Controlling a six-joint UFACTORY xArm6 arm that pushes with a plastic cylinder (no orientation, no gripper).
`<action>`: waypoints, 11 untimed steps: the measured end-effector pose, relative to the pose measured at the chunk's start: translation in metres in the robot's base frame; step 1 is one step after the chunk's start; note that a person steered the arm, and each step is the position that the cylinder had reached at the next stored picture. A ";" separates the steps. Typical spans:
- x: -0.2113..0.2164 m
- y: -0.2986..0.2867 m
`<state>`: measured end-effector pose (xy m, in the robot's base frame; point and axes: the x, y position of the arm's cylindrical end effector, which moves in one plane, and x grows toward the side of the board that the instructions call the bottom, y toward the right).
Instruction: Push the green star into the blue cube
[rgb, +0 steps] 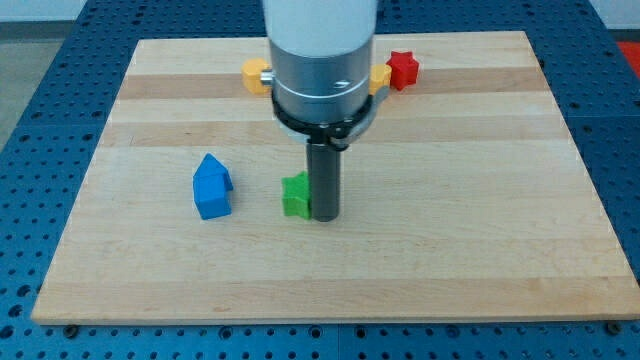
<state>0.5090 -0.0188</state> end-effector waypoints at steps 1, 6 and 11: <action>-0.003 -0.023; -0.043 -0.022; -0.052 -0.007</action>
